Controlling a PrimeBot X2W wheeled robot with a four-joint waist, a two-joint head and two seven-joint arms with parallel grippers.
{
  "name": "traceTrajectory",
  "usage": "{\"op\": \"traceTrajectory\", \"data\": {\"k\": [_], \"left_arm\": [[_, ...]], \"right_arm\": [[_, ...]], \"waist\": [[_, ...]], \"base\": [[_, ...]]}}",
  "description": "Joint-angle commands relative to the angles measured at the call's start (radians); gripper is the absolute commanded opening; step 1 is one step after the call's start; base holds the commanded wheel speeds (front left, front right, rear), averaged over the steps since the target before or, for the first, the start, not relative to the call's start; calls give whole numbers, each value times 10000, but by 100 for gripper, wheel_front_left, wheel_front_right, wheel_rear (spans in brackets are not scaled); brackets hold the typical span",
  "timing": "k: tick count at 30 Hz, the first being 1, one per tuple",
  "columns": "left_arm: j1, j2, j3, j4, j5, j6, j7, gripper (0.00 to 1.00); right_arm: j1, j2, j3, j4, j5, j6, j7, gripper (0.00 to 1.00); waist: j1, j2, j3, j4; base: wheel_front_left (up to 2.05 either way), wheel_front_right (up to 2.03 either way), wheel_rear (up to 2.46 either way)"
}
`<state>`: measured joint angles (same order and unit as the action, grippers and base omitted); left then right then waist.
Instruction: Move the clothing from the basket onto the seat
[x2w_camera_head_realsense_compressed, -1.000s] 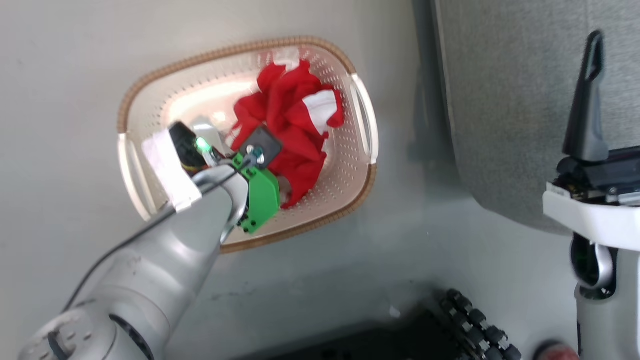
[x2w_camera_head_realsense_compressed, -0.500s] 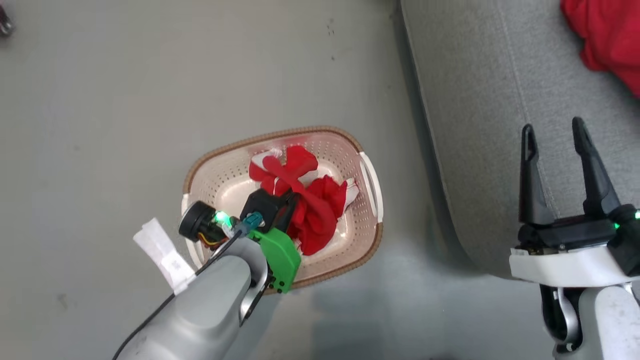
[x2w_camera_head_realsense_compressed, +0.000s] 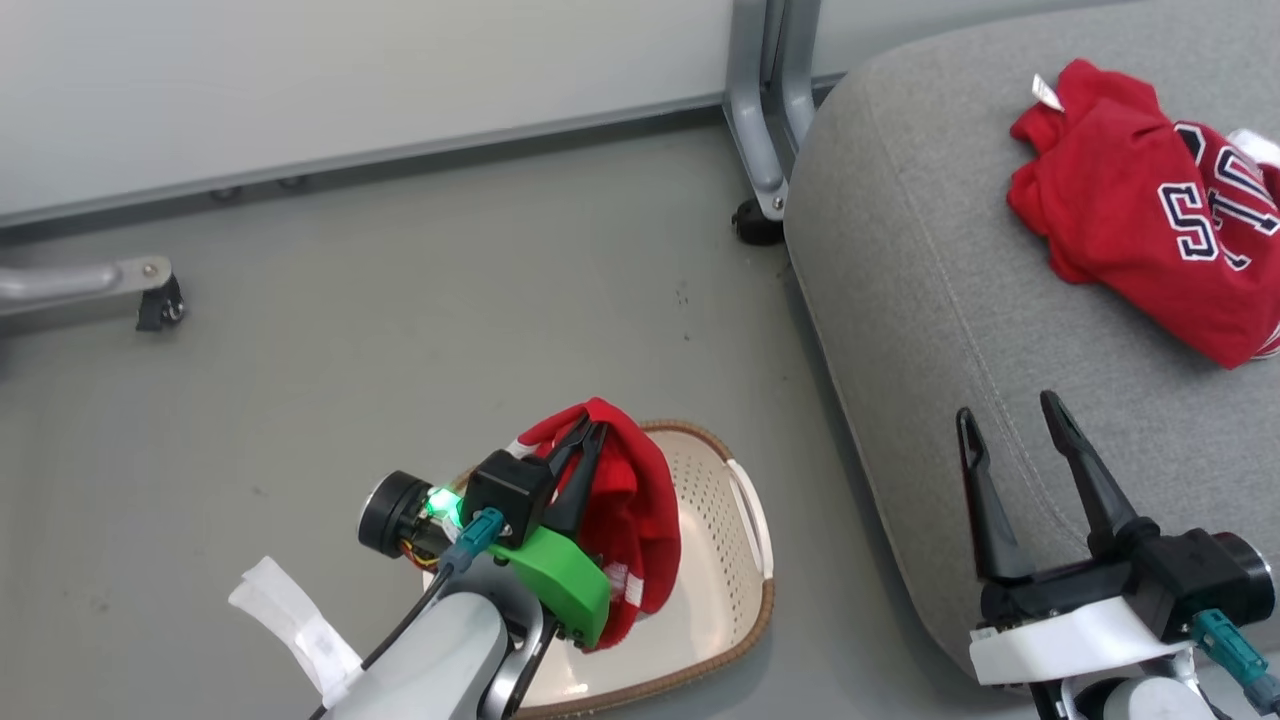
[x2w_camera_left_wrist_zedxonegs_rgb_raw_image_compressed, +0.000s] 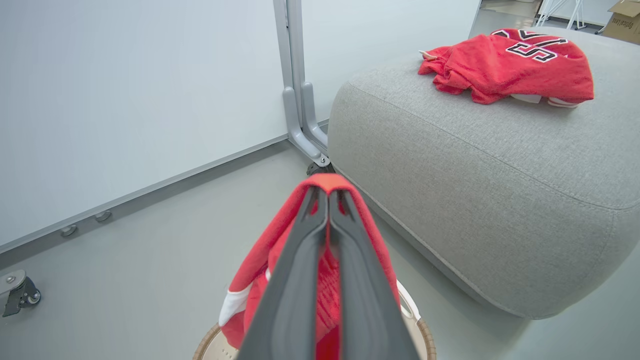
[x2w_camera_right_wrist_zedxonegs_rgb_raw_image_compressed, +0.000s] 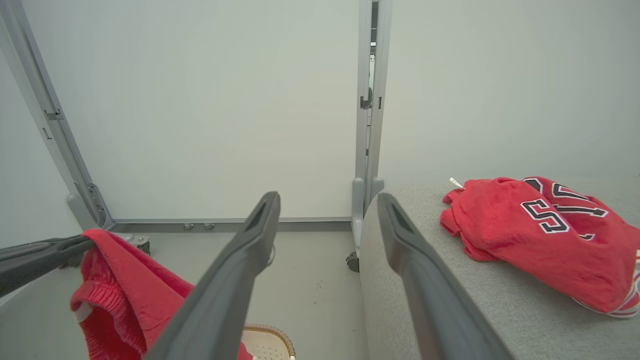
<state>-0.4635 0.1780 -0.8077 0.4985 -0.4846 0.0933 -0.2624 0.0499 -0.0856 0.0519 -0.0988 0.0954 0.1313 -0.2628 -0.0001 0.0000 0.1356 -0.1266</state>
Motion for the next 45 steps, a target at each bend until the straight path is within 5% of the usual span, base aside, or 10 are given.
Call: {"op": "traceTrajectory", "data": {"k": [1, 13, 23, 36, 37, 38, 40, 45], "left_arm": [[268, 91, 100, -284, 67, 53, -30, 0], [50, 263, -171, -2470, 417, 171, 384, 0], [-644, 235, -876, -3915, 583, -288, 1708, 0], [-1077, -101, -1362, -5101, 364, -550, 2629, 0], [-1095, -87, -1386, -5122, 378, -551, 2662, 0], [-1090, -72, -1404, -5138, 382, -549, 2666, 0], [-1084, -27, -1417, -5106, 376, -530, 2687, 0], [-989, 67, -1387, -4922, 292, -456, 2694, 0]], "right_arm": [[246, -67, 63, 73, 58, -10, -28, 100], [717, -297, 1386, 882, 549, -10, -28, 100], [-353, -706, 3144, 2526, 1207, -10, -30, 100], [-831, -554, 3079, 3405, 1097, -10, -30, 100], [-832, -556, 3140, 3422, 1081, -10, -28, 83], [-843, -586, 3249, 3431, 1072, -10, -28, 42], [-868, -646, 3363, 3441, 1113, -10, -28, 0], [-913, -671, 3398, 3417, 1214, -10, -30, 0]], "waist": [[1, 0, -1239, -36], [1, 0, -1733, 54], [1, 0, -1604, 94], [1, 0, -1345, 163], [1, 0, -1338, 156], [1, 0, -1332, 148], [1, 0, -1326, 130], [1, 0, -1317, 101]], "base": [[0, 0, 0], [0, 0, 0], [0, 0, 0], [0, 0, 0], [0, 0, 0], [0, 0, 0], [0, 0, 0], [0, 0, 0]]}}
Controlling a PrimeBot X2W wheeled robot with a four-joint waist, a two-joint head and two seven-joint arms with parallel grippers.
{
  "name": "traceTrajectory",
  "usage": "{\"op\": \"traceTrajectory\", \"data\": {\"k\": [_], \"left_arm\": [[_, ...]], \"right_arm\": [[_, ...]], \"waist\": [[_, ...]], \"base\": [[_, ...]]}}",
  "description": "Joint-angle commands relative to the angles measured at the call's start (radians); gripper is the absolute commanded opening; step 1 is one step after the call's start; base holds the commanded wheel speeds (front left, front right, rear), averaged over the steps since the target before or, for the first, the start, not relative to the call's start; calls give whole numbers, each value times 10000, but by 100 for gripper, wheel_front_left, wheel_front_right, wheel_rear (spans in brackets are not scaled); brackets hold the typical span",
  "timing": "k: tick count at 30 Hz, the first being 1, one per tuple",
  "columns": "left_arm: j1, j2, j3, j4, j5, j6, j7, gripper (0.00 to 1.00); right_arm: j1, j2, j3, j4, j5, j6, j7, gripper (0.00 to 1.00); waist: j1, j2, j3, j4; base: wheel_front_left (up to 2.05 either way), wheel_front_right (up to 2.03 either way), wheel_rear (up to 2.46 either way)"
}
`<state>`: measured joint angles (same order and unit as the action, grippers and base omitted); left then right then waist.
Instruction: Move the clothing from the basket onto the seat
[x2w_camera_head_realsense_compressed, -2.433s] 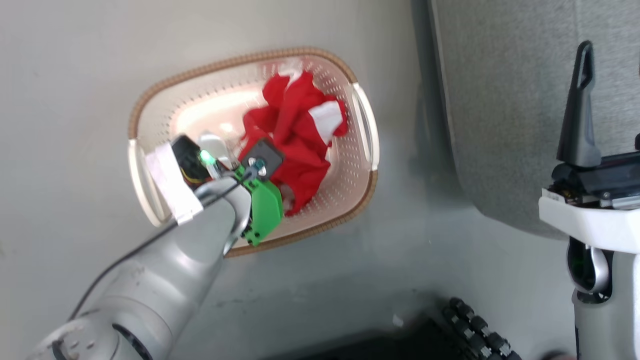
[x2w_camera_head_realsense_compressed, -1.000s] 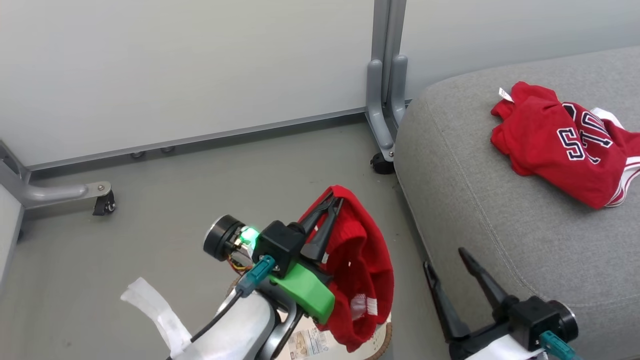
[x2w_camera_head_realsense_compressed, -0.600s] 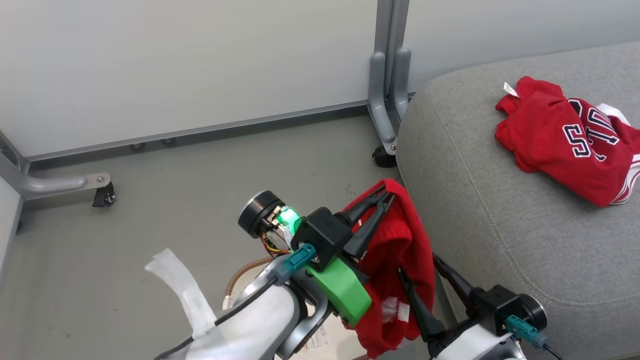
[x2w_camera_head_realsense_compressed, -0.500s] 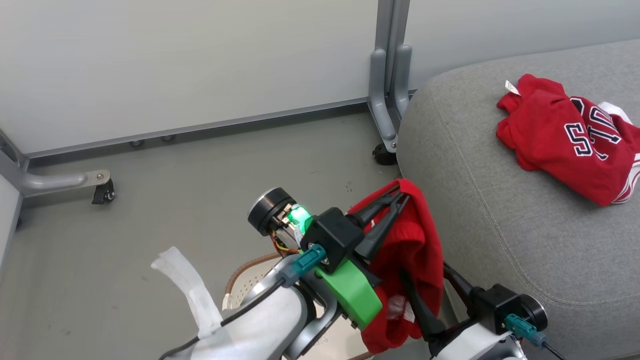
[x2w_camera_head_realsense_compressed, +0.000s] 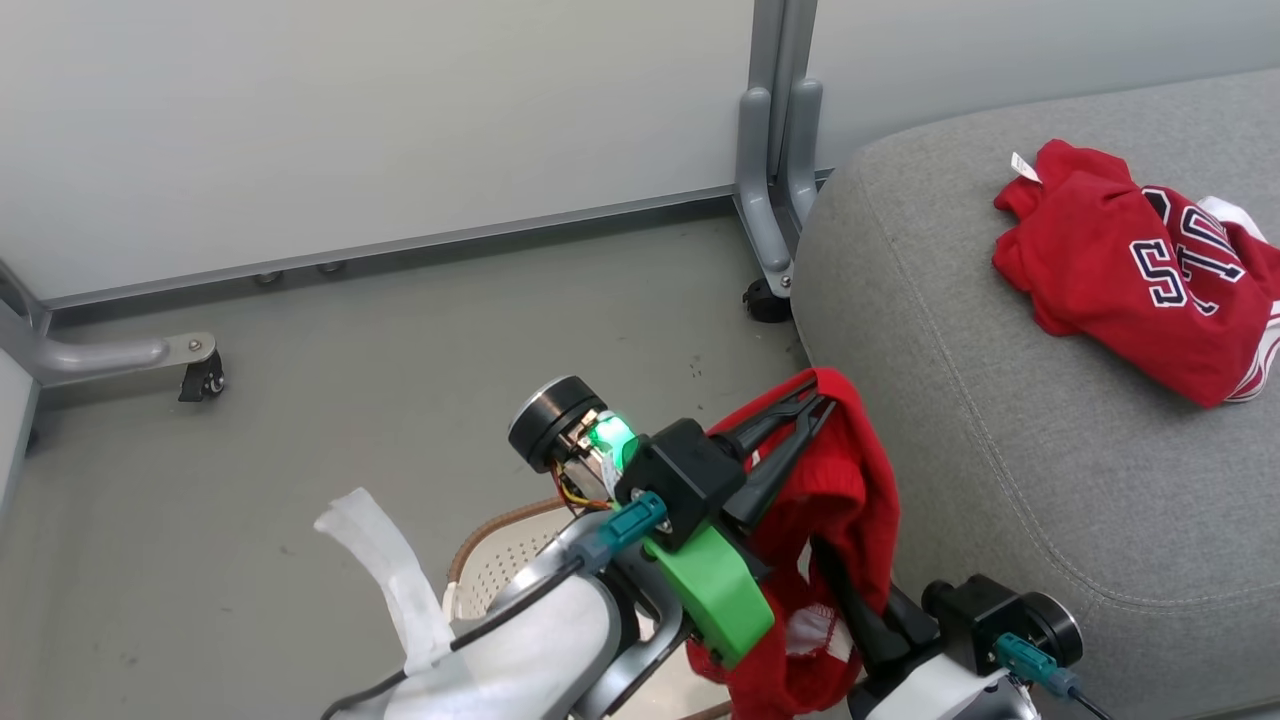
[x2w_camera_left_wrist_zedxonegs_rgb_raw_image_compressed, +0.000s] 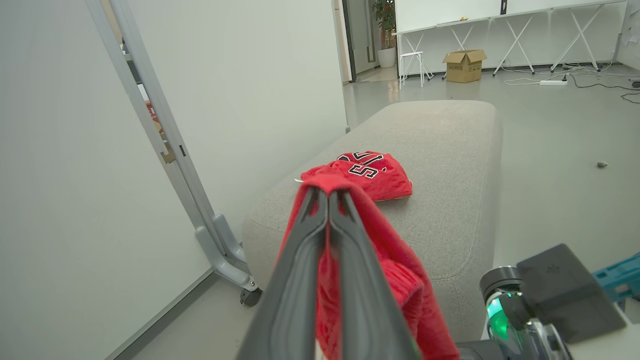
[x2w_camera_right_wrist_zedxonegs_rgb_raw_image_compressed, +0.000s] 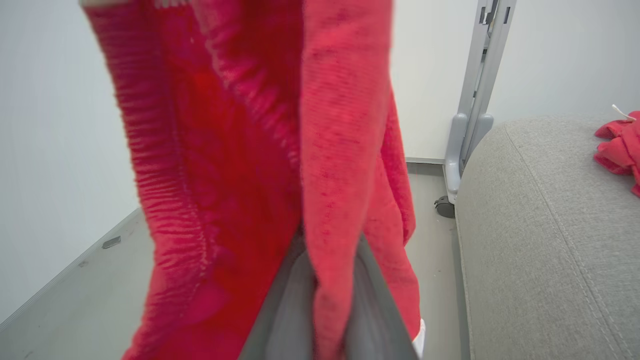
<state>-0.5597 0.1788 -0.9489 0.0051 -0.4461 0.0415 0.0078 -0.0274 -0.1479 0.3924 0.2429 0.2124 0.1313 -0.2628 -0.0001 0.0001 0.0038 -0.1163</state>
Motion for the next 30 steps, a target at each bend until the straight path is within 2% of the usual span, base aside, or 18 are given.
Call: {"op": "traceTrajectory", "data": {"k": [1, 4, 5, 6, 7, 8, 30], "left_arm": [[14, 55, 40, 66, -152, 48, -19, 0], [55, 63, 45, 174, -221, 10, -24, 0], [60, 66, 51, 206, -230, 19, -36, 7], [85, 59, 60, 240, -282, 45, -7, 24], [114, 46, 75, 287, -311, 91, 50, 93], [119, 39, 70, 324, -324, 98, 75, 100], [276, 208, 92, 486, -664, 171, 39, 100]], "right_arm": [[-142, -51, -20, -19, 64, -10, -28, 0], [-150, -55, -36, -58, 83, -10, -28, 0], [-152, -57, -36, -70, 89, -10, -28, 0], [-155, -60, -28, -75, 101, -10, -30, 0], [-162, -62, -22, -82, 114, -10, -30, 0], [-165, -62, -21, -87, 125, -10, -30, 0], [-146, -21, -376, -316, 228, -10, -29, 0]], "waist": [[1, -1, 5, -2], [1, -1, 30, -6], [1, -1, 41, -8], [1, -1, 49, -8], [1, -1, 58, -8], [1, -1, 64, -10], [1, -1, 278, -209]], "base": [[0, 0, 0], [0, 0, 0], [0, 0, 0], [0, 0, 0], [0, 0, 0], [0, 0, 0], [0, 0, 0]]}}
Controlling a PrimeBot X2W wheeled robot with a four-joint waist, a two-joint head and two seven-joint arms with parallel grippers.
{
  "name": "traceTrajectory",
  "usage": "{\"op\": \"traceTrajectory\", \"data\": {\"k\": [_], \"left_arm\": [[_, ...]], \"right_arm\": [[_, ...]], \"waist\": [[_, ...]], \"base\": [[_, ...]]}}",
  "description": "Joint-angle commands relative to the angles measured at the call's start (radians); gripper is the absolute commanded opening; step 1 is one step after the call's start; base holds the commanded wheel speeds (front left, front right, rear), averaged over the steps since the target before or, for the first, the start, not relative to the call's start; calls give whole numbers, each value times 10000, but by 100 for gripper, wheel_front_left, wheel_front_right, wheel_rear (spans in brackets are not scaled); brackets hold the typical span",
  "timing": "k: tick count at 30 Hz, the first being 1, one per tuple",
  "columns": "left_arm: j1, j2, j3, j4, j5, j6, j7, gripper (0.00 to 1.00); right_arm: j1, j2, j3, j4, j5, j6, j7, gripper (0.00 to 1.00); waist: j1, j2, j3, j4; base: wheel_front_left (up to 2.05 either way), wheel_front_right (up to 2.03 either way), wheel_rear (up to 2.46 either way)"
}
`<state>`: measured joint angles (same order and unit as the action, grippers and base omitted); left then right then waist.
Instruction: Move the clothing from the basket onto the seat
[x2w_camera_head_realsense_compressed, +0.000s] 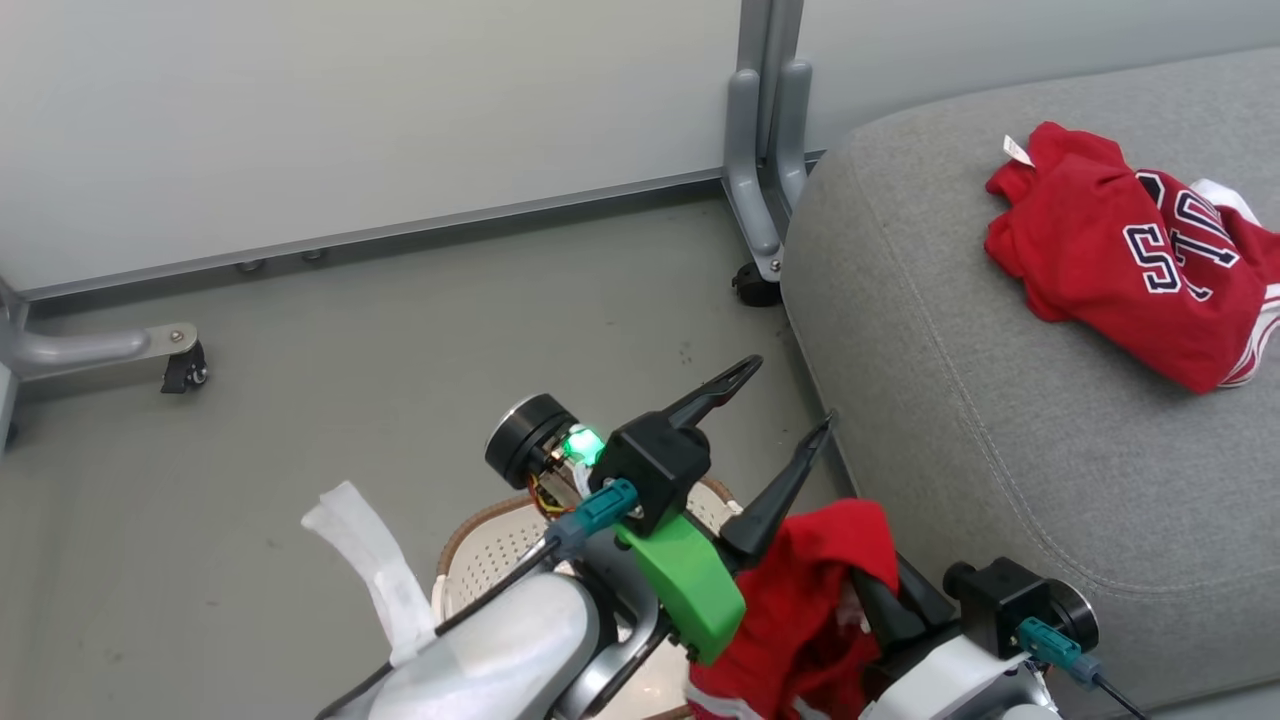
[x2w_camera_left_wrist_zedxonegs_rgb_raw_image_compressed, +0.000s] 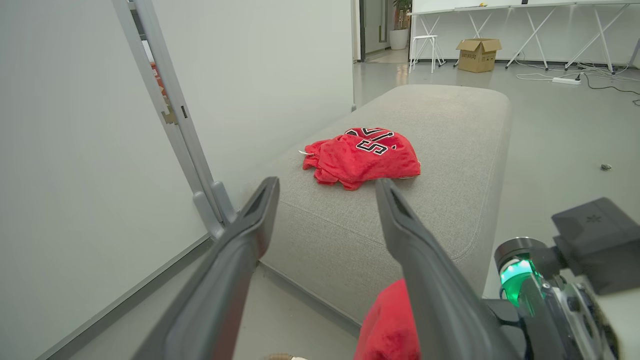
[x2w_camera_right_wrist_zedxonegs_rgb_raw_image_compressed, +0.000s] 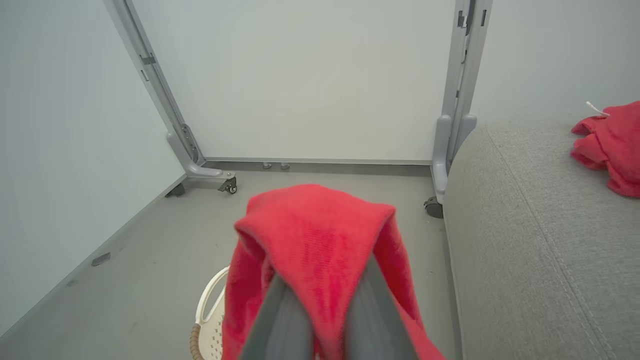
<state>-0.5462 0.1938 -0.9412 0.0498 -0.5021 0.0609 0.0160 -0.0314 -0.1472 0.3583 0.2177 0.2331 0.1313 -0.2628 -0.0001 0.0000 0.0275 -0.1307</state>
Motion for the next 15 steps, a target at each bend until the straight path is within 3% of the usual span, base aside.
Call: {"op": "traceTrajectory", "data": {"k": [1, 10, 15], "left_arm": [[192, 77, 49, 53, -176, -54, -86, 100], [588, 668, 345, 338, -1, 165, -1010, 100], [693, 994, 399, 344, 55, 72, -1332, 100]], "right_arm": [[-141, -33, -48, -103, 9, -10, -29, 0], [-399, 178, -705, -1022, -103, -10, -29, 0], [-287, 353, -1183, -1538, -203, -10, -29, 0]], "waist": [[1, 0, 73, -139], [1, 0, 918, -1208], [1, 0, 1461, -1935]], "base": [[0, 0, 0], [0, 0, 0], [0, 0, 0]]}}
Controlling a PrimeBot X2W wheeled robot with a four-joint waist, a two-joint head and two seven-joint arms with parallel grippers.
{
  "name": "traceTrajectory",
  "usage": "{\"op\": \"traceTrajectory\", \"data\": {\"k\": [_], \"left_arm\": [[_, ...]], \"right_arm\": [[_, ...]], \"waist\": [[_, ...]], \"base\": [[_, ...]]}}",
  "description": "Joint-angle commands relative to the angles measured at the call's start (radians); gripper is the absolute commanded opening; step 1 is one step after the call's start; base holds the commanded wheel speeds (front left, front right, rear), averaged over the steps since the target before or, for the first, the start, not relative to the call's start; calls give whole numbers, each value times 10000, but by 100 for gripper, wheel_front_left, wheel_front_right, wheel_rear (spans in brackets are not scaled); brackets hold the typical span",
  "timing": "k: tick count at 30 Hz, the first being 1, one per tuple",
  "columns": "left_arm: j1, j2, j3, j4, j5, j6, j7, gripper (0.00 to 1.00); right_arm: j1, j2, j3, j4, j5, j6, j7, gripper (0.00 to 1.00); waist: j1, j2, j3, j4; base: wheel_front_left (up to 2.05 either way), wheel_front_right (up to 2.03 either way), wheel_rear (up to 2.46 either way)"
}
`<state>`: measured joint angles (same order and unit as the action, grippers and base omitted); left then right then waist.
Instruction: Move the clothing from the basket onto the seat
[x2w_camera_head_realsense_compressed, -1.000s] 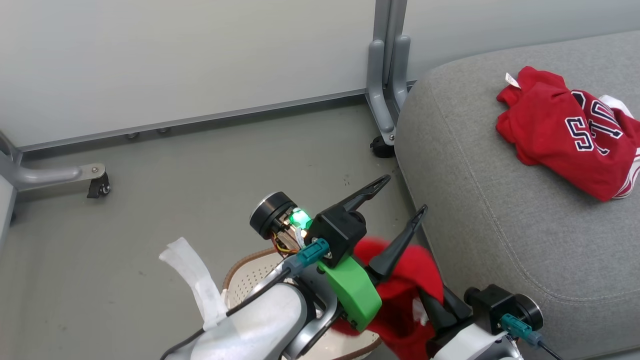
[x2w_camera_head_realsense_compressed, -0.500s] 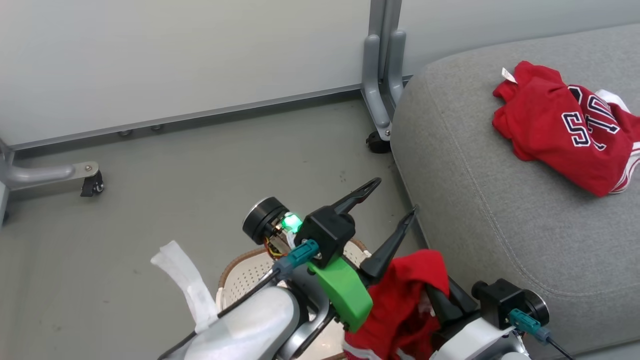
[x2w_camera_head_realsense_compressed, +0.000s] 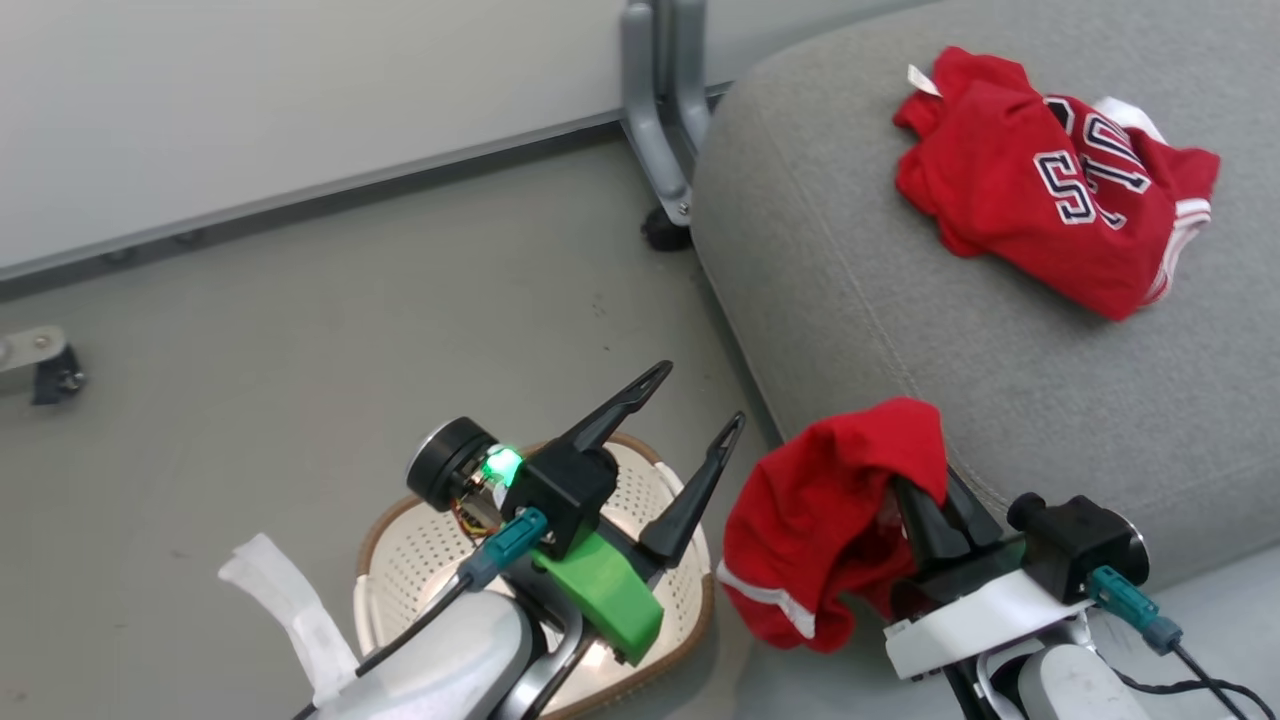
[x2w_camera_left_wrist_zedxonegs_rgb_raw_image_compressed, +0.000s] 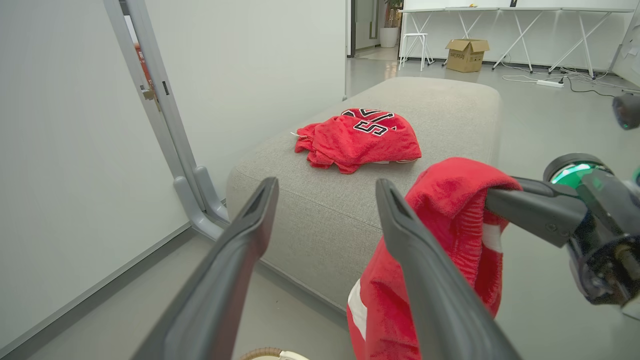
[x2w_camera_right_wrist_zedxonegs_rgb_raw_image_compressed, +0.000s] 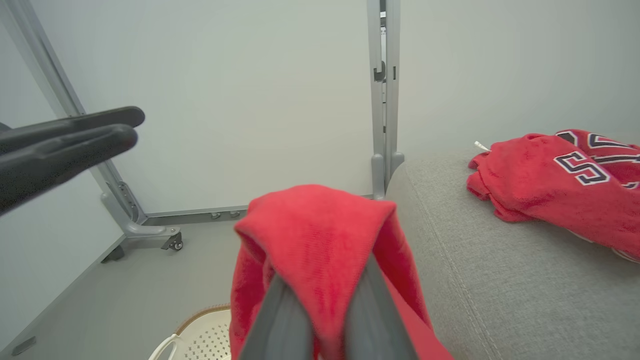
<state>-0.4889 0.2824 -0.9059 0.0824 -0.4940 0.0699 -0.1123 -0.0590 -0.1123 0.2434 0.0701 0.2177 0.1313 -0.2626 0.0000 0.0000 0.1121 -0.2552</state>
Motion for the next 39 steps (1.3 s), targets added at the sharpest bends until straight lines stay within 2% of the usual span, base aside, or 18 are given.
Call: {"op": "traceTrajectory", "data": {"k": [1, 7, 12, 18, 22, 28, 30, 33, 37, 39], "left_arm": [[122, 180, 65, 31, -10, -20, -112, 100], [59, 495, 20, 93, 183, 2, -118, 100], [-191, 645, -106, 11, 358, -83, -10, 100], [-564, 564, -303, 100, 500, -329, 68, 100], [-789, 582, -415, 116, 612, -407, 114, 100], [-991, 750, -493, -127, 741, -366, 418, 100], [-1115, 790, -544, -217, 834, -419, 536, 100], [-1498, 989, -714, -351, 1240, -469, 778, 100], [-1948, 1076, -671, -778, 1542, -350, 988, 100], [-2157, 1105, -629, -1045, 1660, -351, 1009, 100]], "right_arm": [[19, 72, -108, -146, -61, -10, -30, 0], [155, 337, -468, -462, -166, -10, -31, 0], [355, 523, -801, -711, -185, -10, -31, 0], [524, 608, -1527, -1120, -152, -10, -31, 0], [108, 597, -2033, -1452, 473, -10, -31, 0], [-1923, 612, -2958, -1877, 480, -7, -31, 0], [-2943, 604, -3362, -1933, 306, -6, -30, 0], [-4837, 230, -4259, -1846, 527, -10, -31, 0], [-7405, -908, -5407, -1314, 887, -9, -30, 0], [-8631, -1826, -5747, -767, 859, -9, -30, 0]], "waist": [[0, 0, 743, -915], [0, 0, 1401, -2051], [0, 0, 1927, -2676], [0, 0, 2468, -2723], [0, 0, 2834, -2698], [0, 0, 3768, -2493], [0, 0, 4164, -2258], [0, 0, 4834, -1843], [0, 0, 5650, -1119], [0, 0, 6026, -717]], "base": [[0, 0, 0], [0, 0, 0], [0, 0, 0], [0, 0, 0], [0, 0, 0], [0, 0, 0], [0, 0, 0], [0, 0, 0], [0, 0, 0], [0, 0, 0]]}}
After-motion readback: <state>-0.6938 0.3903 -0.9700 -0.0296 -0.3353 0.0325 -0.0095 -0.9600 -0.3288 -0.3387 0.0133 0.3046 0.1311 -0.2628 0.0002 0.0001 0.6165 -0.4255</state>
